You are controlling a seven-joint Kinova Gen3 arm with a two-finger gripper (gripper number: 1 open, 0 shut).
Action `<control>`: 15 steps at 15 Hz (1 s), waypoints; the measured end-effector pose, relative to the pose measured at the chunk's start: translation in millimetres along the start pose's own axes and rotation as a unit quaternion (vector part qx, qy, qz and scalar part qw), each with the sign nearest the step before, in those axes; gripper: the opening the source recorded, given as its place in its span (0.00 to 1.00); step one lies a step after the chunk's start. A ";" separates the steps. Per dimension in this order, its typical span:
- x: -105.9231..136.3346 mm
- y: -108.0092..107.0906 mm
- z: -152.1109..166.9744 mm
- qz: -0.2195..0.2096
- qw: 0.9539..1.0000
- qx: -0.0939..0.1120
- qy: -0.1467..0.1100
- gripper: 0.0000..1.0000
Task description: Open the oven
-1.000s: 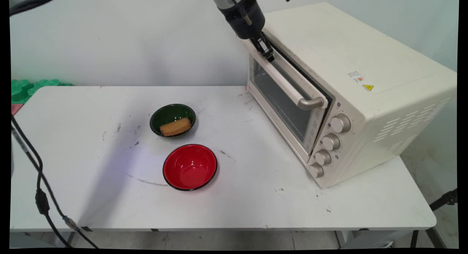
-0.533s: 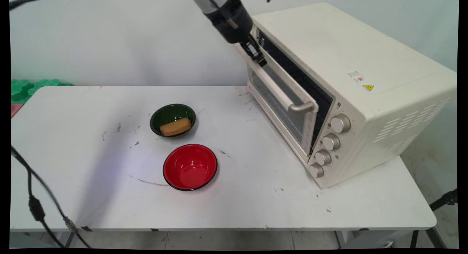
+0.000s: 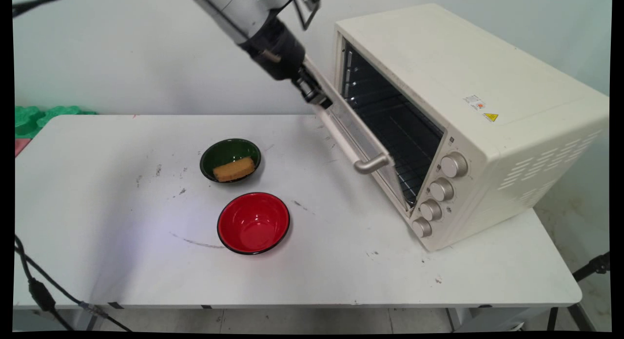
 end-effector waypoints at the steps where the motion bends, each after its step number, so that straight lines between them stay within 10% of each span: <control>1: -10.0 0.6 0.7 -0.001 1.000 -0.001 0.002 0.00; 15: -146.4 12.6 15.6 0.005 0.999 0.001 0.054 0.00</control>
